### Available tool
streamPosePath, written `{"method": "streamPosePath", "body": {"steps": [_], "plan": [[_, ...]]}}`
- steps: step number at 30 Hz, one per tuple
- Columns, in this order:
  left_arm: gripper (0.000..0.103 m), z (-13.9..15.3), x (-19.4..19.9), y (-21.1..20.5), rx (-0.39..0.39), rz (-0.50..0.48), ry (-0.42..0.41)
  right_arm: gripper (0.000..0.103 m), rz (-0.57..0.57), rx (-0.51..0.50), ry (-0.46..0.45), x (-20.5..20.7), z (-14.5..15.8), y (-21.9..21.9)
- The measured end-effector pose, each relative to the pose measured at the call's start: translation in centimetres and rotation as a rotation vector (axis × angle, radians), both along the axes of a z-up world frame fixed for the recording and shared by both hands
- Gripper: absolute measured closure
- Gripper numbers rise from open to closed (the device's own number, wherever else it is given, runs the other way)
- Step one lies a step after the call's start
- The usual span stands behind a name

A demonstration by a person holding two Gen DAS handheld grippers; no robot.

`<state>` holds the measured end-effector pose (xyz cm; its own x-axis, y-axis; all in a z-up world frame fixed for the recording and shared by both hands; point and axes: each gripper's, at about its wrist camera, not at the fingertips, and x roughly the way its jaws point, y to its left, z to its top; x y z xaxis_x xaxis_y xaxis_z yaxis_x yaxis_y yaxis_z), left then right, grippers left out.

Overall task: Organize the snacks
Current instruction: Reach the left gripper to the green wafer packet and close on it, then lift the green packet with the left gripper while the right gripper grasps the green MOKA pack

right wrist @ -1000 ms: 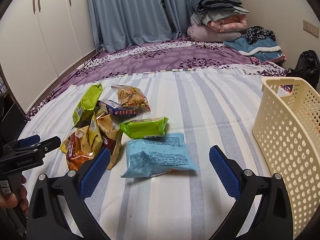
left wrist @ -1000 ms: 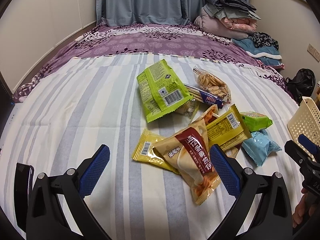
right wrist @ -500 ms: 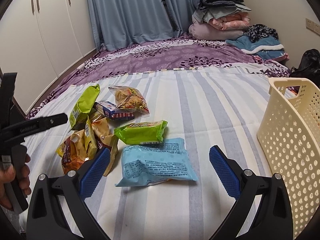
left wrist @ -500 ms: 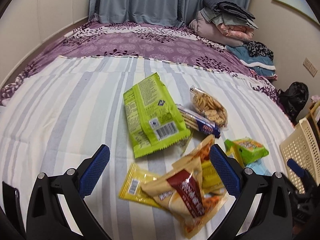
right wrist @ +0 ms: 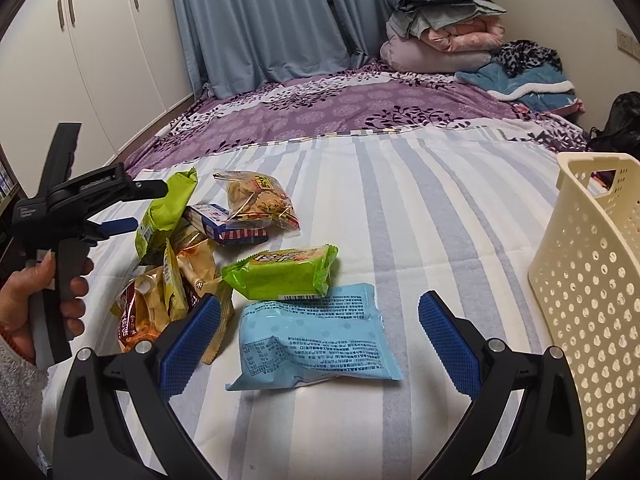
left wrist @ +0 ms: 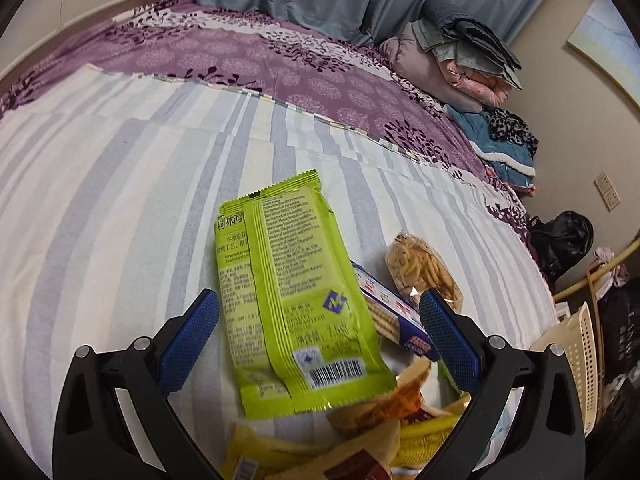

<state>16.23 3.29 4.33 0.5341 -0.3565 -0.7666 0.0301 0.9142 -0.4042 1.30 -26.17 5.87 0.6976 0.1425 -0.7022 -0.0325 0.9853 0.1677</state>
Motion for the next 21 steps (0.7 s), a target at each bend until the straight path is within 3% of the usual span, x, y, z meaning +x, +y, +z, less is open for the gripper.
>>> {"method": "streamPosePath", "body": {"steps": [11, 21], "plan": [[0.002, -2.2, 2.8, 0.8, -0.097, 0.044, 0.071, 0.005, 0.019, -0.003, 0.008, 1.1, -0.1, 0.6], [0.003, -3.7, 4.0, 0.8, -0.122, 0.054, 0.107, 0.005, 0.026, 0.025, 0.030, 2.6, -0.5, 0.6]]}}
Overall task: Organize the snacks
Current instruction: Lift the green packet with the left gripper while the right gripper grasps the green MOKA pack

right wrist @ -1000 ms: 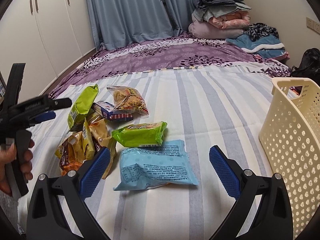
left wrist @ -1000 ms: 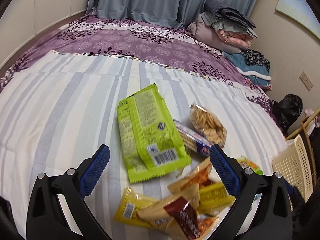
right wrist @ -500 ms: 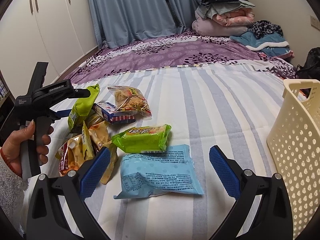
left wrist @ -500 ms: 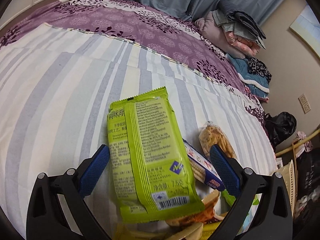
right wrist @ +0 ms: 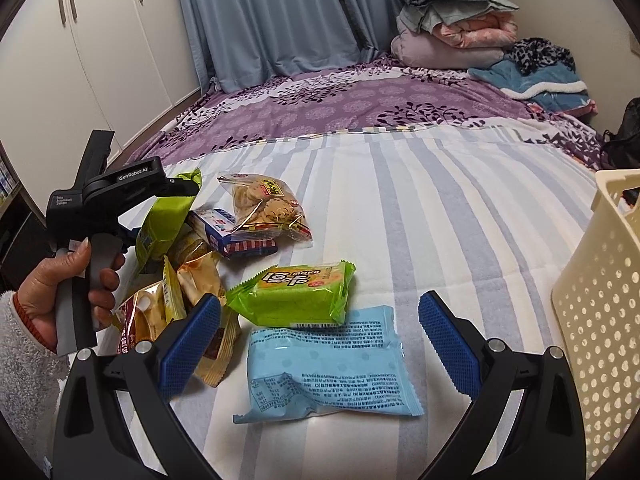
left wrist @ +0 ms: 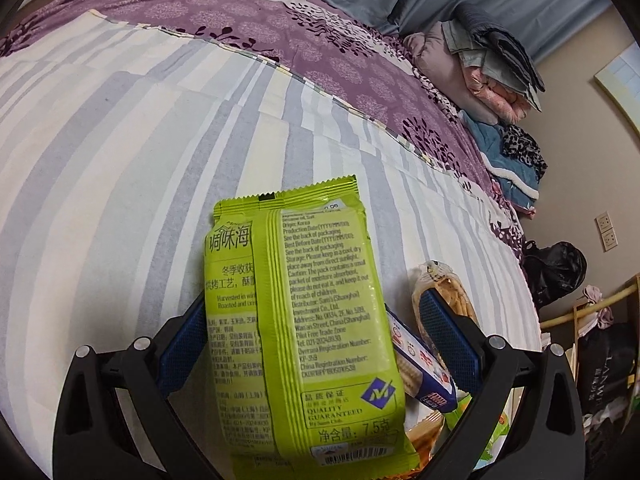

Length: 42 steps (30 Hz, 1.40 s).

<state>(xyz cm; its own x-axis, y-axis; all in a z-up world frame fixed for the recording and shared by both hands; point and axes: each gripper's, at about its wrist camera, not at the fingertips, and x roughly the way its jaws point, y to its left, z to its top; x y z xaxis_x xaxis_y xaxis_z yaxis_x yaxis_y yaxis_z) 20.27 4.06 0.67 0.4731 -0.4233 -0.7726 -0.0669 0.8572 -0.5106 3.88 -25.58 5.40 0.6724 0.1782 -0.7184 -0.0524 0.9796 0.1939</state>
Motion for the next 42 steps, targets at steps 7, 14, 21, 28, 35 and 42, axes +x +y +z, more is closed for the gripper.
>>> {"method": "streamPosePath", "body": {"steps": [7, 14, 21, 28, 35, 42], "plan": [[0.025, 0.1, -0.5, 0.9, -0.030, 0.019, -0.027, 0.005, 0.018, -0.001, 0.034, 1.7, -0.7, 0.7], [0.025, 2.1, -1.4, 1.5, -0.033, 0.028, -0.088, 0.005, 0.056, -0.038, 0.045, 2.9, -0.8, 2.1], [0.025, 4.7, -2.6, 2.3, -0.040, 0.049, -0.159, 0.005, 0.054, 0.020, 0.063, 3.9, -0.3, 2.6], [0.025, 6.4, -3.7, 2.1, -0.043, 0.049, -0.203, 0.005, 0.020, -0.078, 0.135, 5.6, -1.5, 3.8], [0.025, 6.6, -4.5, 2.2, -0.065, 0.044, -0.209, 0.015, 0.023, -0.081, 0.179, 5.7, -2.9, 3.4], [0.025, 6.7, -4.7, 2.2, -0.069, 0.044, -0.210, 0.038, 0.061, -0.077, 0.137, 4.6, -2.3, 4.0]]}}
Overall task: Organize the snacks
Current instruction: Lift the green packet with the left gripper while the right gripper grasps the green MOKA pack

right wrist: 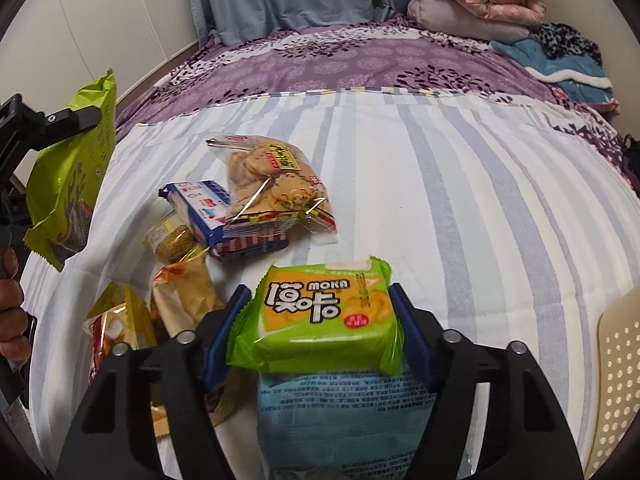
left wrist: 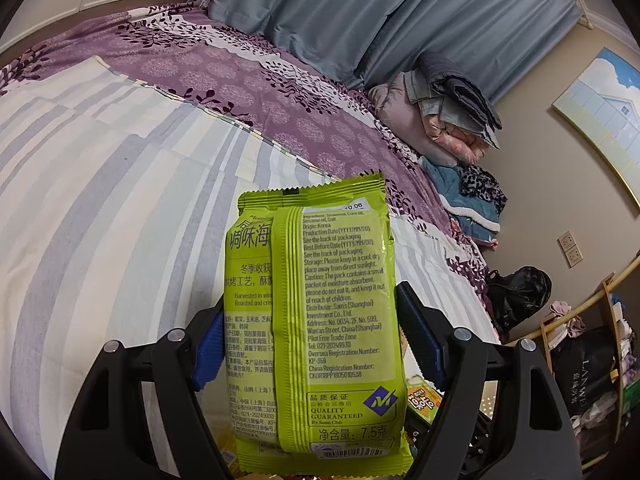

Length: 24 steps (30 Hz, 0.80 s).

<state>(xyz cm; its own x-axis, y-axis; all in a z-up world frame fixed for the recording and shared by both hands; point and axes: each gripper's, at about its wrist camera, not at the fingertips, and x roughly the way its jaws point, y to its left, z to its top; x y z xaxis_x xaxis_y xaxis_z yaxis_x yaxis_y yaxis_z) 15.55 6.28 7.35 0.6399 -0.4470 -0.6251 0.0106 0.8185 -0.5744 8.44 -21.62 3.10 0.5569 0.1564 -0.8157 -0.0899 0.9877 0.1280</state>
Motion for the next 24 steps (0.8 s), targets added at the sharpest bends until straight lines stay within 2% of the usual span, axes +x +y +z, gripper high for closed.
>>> {"method": "streamPosePath", "body": {"steps": [11, 24], "plan": [[0.025, 1.7, -2.2, -0.3, -0.002, -0.017, -0.043, 0.039, -0.044, 0.059, -0.122, -3.3, 4.2, -1.9], [0.025, 7.0, -6.9, -2.5, 0.000, -0.066, -0.139, 0.039, -0.142, 0.113, -0.305, -9.5, 10.2, -7.2]]}}
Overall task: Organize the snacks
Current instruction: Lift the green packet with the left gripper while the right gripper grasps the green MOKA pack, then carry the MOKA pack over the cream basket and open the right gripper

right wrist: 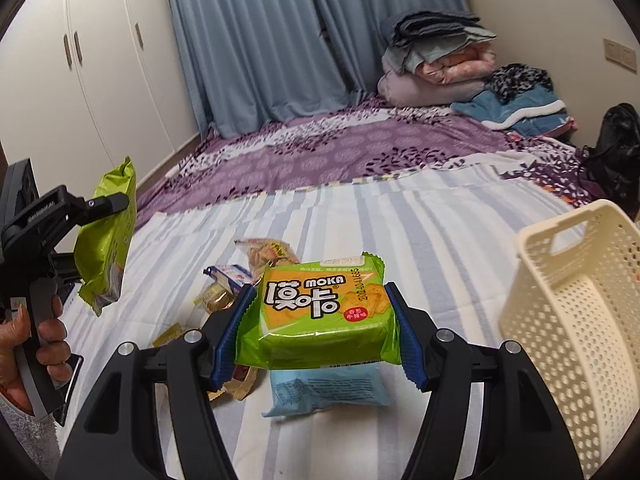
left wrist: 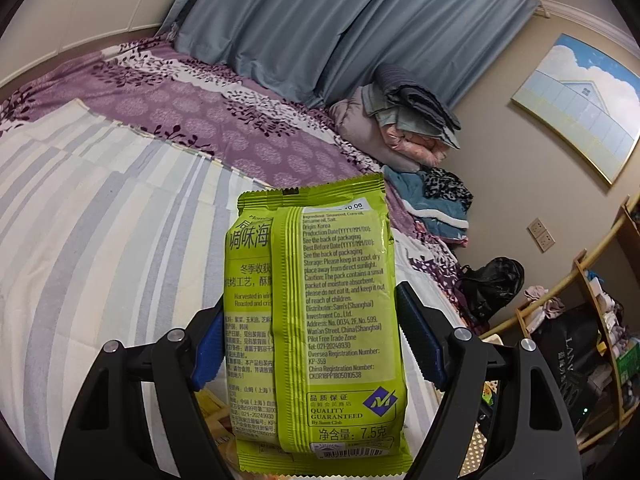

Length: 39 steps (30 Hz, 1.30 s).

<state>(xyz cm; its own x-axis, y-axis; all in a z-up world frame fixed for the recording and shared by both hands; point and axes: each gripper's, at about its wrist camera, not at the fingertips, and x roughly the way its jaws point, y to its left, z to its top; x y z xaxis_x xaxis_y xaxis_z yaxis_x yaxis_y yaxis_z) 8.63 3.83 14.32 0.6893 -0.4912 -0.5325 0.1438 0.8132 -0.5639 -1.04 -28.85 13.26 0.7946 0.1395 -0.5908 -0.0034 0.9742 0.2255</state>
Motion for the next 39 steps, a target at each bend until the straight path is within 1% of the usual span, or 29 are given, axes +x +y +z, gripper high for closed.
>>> {"method": "streamPosePath", "body": {"steps": [8, 14, 20, 26, 29, 30, 31, 33, 39], "plan": [[0.025, 2.9, -3.4, -3.2, 0.010, -0.066, -0.051, 0.039, -0.101, 0.031, -0.082, -4.7, 2.2, -4.7], [0.025, 4.7, -5.1, -5.9, 0.019, -0.114, -0.077, 0.038, -0.234, 0.020, -0.123, -8.7, 2.8, -9.8], [0.025, 5.7, -6.3, -9.1, 0.025, -0.169, -0.094, 0.038, -0.383, 0.036, -0.100, -11.9, 1.3, -15.7], [0.025, 6.3, -6.8, -12.7, 0.045, -0.229, -0.096, 0.037, -0.486, 0.037, -0.069, -14.0, -0.4, -19.8], [0.025, 6.4, -6.8, -14.3, 0.048, -0.255, -0.095, 0.035, -0.514, 0.046, -0.065, -15.0, -1.1, -21.1], [0.025, 6.5, -6.9, -15.0, 0.051, -0.268, -0.095, 0.031, -0.520, 0.053, -0.069, -15.3, -1.2, -21.5], [0.025, 6.7, -7.0, -15.7, 0.055, -0.277, -0.096, 0.026, -0.524, 0.056, -0.074, -15.5, -1.3, -21.8], [0.025, 6.8, -7.1, -17.1, 0.066, -0.303, -0.099, 0.020, -0.533, 0.055, -0.091, -16.0, -1.3, -22.3], [0.025, 6.9, -7.4, -21.6, 0.082, -0.385, -0.100, 0.020, -0.544, 0.060, -0.110, -16.9, -1.2, -22.7]]}}
